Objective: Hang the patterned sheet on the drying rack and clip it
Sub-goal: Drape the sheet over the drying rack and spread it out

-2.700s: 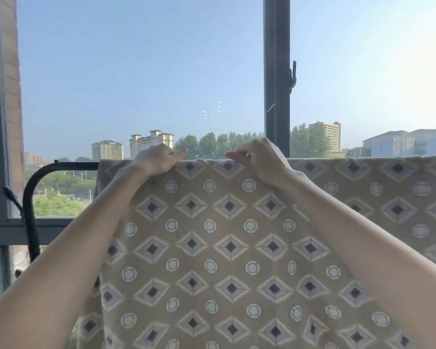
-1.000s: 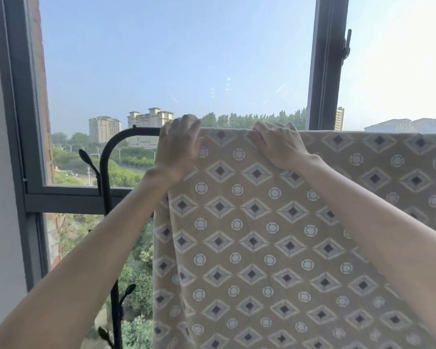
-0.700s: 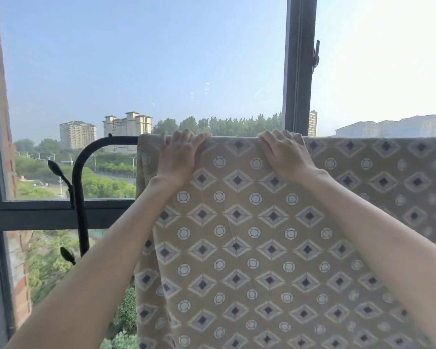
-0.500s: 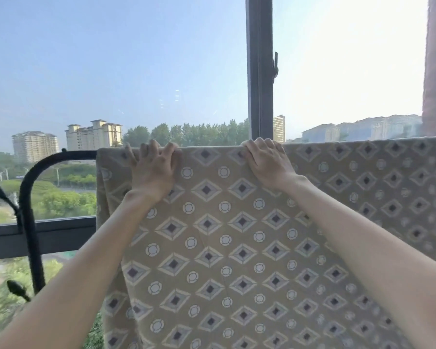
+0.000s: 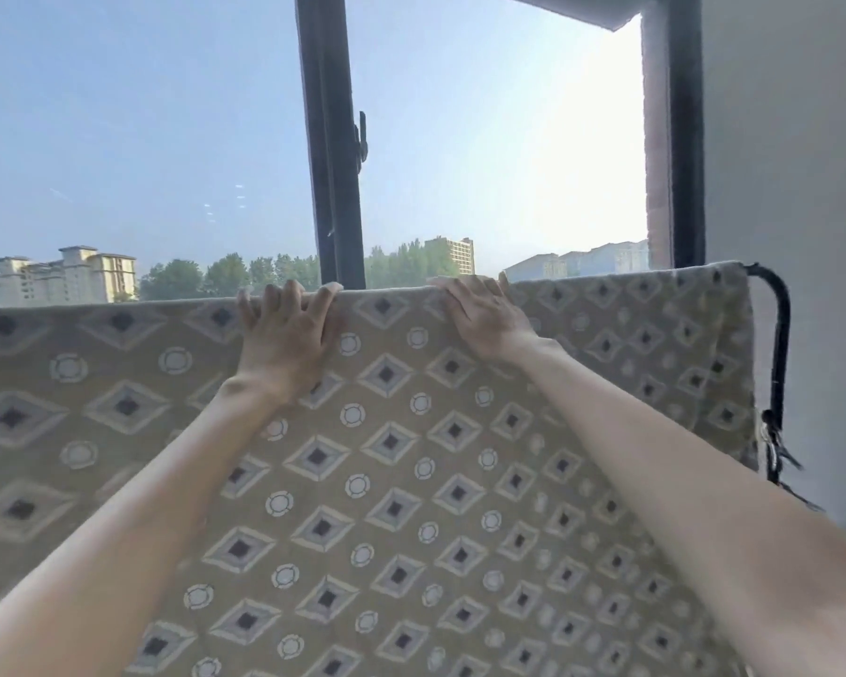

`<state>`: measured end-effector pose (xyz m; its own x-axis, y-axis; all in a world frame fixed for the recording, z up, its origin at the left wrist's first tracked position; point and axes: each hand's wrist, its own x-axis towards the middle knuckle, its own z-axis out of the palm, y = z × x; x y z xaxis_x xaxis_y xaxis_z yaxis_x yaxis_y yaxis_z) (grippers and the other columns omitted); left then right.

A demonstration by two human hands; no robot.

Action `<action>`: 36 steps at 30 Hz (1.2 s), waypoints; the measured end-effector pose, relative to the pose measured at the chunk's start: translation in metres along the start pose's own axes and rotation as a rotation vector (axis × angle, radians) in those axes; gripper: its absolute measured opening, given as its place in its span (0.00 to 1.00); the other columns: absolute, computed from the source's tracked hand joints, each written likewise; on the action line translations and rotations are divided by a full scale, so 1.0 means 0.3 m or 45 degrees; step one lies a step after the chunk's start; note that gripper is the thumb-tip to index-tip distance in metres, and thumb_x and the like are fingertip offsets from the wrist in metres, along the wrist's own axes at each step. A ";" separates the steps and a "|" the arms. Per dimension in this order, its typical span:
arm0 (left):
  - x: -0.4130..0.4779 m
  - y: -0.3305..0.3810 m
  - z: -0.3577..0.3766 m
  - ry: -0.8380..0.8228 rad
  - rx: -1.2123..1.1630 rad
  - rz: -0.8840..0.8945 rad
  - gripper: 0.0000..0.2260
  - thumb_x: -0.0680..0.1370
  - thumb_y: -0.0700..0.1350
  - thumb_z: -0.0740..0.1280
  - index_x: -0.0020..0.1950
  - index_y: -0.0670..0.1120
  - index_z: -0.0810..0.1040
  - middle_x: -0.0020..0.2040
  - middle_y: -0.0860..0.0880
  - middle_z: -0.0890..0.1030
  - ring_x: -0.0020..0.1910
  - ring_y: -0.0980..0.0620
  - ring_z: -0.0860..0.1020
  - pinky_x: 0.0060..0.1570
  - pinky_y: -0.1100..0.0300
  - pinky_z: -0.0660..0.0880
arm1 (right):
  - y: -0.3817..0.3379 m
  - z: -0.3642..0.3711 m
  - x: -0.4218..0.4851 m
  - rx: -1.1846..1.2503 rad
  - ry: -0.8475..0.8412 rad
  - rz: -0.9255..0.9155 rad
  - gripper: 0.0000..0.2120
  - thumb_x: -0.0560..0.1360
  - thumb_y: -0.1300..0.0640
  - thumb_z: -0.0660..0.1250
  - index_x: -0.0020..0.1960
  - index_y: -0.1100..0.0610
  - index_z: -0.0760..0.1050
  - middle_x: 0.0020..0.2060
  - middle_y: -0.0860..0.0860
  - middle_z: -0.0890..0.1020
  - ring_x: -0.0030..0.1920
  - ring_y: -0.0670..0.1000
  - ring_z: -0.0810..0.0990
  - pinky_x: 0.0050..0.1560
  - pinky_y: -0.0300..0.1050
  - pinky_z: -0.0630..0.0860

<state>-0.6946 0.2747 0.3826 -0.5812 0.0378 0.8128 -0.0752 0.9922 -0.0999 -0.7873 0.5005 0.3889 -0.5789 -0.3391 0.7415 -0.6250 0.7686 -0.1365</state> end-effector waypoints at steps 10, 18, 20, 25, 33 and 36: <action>0.258 0.637 0.196 0.058 0.002 0.057 0.19 0.80 0.57 0.46 0.62 0.50 0.69 0.52 0.43 0.72 0.55 0.42 0.68 0.57 0.46 0.56 | 0.615 -0.190 -0.018 -0.013 -0.045 0.130 0.18 0.82 0.45 0.42 0.65 0.48 0.65 0.66 0.49 0.68 0.69 0.52 0.63 0.73 0.54 0.51; 0.449 1.068 0.340 0.086 0.015 0.227 0.21 0.81 0.58 0.46 0.61 0.47 0.71 0.54 0.45 0.78 0.54 0.44 0.75 0.59 0.47 0.64 | 1.082 -0.252 -0.009 -0.106 0.011 0.353 0.23 0.81 0.42 0.38 0.74 0.44 0.54 0.76 0.47 0.54 0.76 0.51 0.52 0.74 0.61 0.46; 0.500 1.175 0.387 0.110 0.047 0.268 0.22 0.81 0.58 0.45 0.60 0.47 0.71 0.54 0.45 0.79 0.53 0.45 0.77 0.59 0.48 0.67 | 1.191 -0.272 -0.008 -0.139 0.053 0.383 0.24 0.81 0.42 0.38 0.76 0.44 0.51 0.77 0.46 0.52 0.77 0.50 0.47 0.75 0.59 0.43; 0.626 1.414 0.486 0.221 0.093 0.363 0.20 0.82 0.57 0.47 0.59 0.48 0.72 0.50 0.47 0.80 0.46 0.47 0.79 0.52 0.53 0.71 | 1.387 -0.304 0.025 -0.022 0.323 0.313 0.20 0.83 0.51 0.49 0.71 0.52 0.68 0.72 0.50 0.64 0.72 0.53 0.57 0.70 0.49 0.60; 0.735 1.593 0.553 0.291 0.169 0.388 0.14 0.82 0.53 0.54 0.41 0.48 0.69 0.27 0.53 0.67 0.25 0.55 0.68 0.26 0.64 0.64 | 1.546 -0.311 0.013 0.170 0.578 0.506 0.12 0.81 0.46 0.54 0.46 0.54 0.65 0.31 0.46 0.72 0.31 0.48 0.72 0.28 0.43 0.63; 0.756 1.598 0.561 0.281 0.198 0.348 0.19 0.82 0.52 0.57 0.31 0.50 0.62 0.25 0.54 0.66 0.22 0.57 0.64 0.25 0.65 0.62 | 1.556 -0.321 0.008 -0.128 0.568 0.304 0.15 0.82 0.48 0.52 0.40 0.54 0.66 0.27 0.47 0.72 0.29 0.50 0.71 0.28 0.46 0.65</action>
<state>-0.9987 0.7388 0.4225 -0.4097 0.3402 0.8464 -0.0736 0.9125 -0.4024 -1.0302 0.9107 0.3902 -0.4058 0.0995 0.9085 -0.4369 0.8520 -0.2884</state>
